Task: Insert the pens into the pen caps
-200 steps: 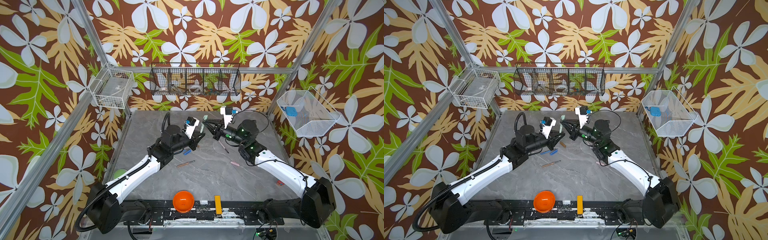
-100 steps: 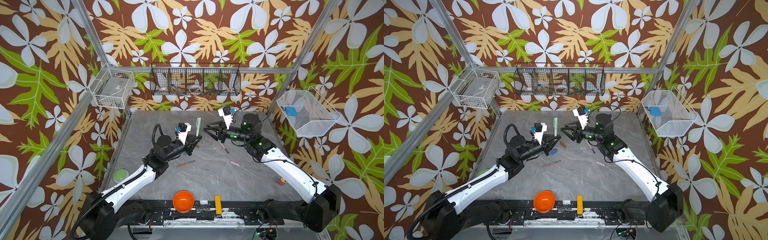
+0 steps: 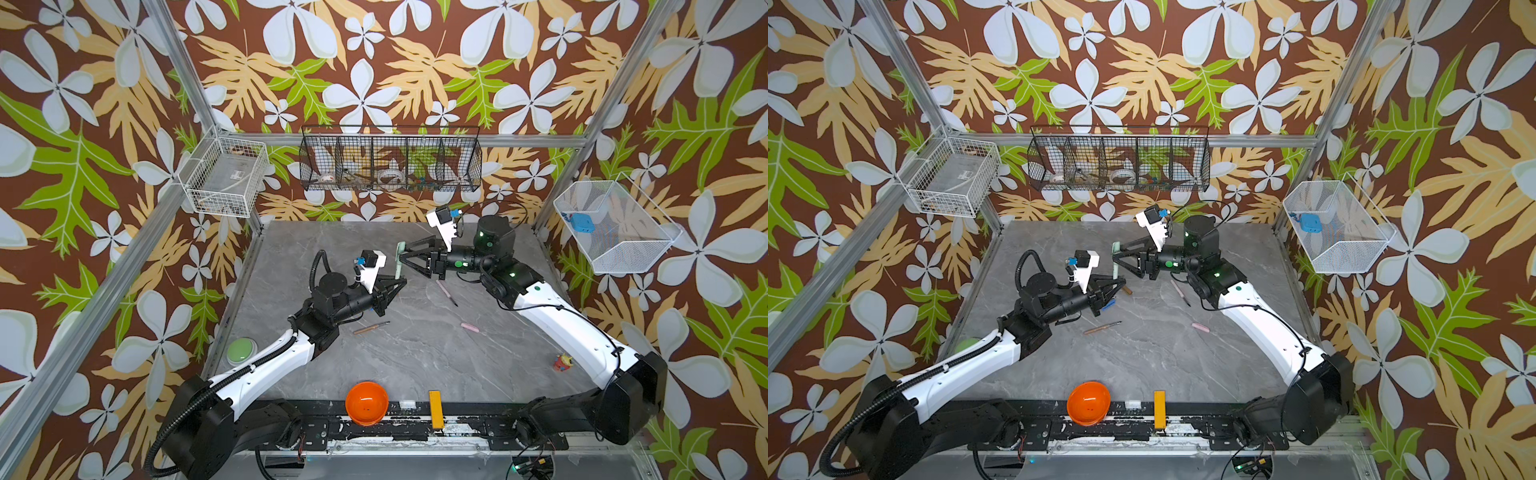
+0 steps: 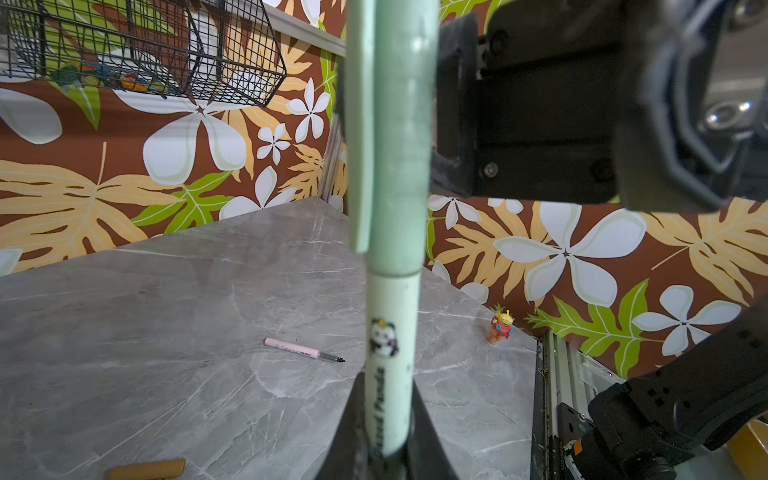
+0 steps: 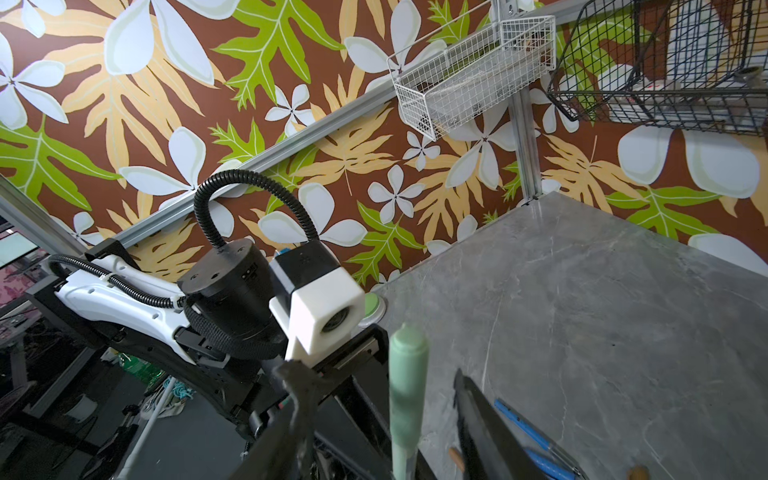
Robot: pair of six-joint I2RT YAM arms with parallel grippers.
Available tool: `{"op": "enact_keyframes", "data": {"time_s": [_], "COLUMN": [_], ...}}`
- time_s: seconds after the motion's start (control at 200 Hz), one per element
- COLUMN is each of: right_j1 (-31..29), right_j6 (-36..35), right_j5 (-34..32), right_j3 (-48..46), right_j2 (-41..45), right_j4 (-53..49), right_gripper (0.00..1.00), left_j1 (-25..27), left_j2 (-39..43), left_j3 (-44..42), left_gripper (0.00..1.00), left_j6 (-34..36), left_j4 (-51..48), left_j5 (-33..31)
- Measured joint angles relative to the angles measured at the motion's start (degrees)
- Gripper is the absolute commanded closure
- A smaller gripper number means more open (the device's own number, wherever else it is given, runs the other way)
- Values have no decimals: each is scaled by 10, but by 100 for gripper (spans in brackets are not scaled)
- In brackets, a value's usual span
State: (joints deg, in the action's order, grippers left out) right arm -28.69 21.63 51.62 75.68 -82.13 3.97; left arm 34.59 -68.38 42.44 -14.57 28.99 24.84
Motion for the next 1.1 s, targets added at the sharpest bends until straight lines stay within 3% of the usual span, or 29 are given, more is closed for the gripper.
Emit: {"op": "enact_keyframes", "data": {"time_s": [0.13, 0.355, 0.726, 1.011, 1.101], "right_j1": [0, 1, -5, -9, -9], "right_j6": [6, 10, -1, 14, 32], "right_j5": [14, 22, -30, -94, -70], "right_j3": [11, 21, -16, -99, -102], "right_j2": [-18, -25, -23, -6, 4], "right_j4": [1, 7, 95, 176, 138], "right_gripper": [63, 100, 100, 100, 100], "left_j1": [2, 3, -1, -42, -49], "left_j2": [-5, -13, -57, -94, -103], "left_j3": [-2, 3, 59, 79, 120], "left_gripper": [100, 100, 100, 100, 100], "left_j6": [2, 9, 10, -12, -31], "left_j4": [8, 15, 10, 16, 54], "left_j5": [-4, -5, -22, 43, 8]}}
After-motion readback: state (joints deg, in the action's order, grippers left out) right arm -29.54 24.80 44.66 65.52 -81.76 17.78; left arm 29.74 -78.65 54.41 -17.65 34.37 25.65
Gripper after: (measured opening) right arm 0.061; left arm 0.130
